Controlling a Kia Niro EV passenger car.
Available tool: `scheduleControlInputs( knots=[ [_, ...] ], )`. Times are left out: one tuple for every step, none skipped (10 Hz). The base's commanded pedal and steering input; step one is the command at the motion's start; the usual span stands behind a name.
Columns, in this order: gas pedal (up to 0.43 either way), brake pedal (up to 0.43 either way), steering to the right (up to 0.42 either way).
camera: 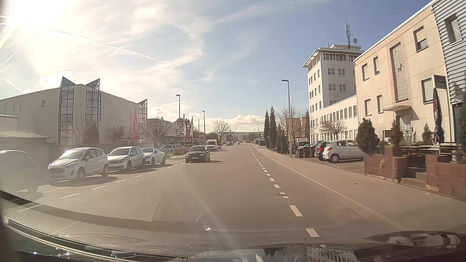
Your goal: Follow the waypoints while adhering to traffic rules and regulations
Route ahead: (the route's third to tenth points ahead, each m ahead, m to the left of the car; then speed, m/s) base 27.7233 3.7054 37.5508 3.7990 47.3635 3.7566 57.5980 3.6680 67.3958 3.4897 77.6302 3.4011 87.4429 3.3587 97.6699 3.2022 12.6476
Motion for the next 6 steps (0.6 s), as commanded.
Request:
scheduleControlInputs(
  knots=[
    [0.299,0.000,-0.005],
    [0.299,0.000,-0.004],
    [0.299,0.000,-0.004],
    [0.299,0.000,-0.005],
    [0.299,0.000,-0.005],
    [0.287,0.000,-0.004]
  ],
)
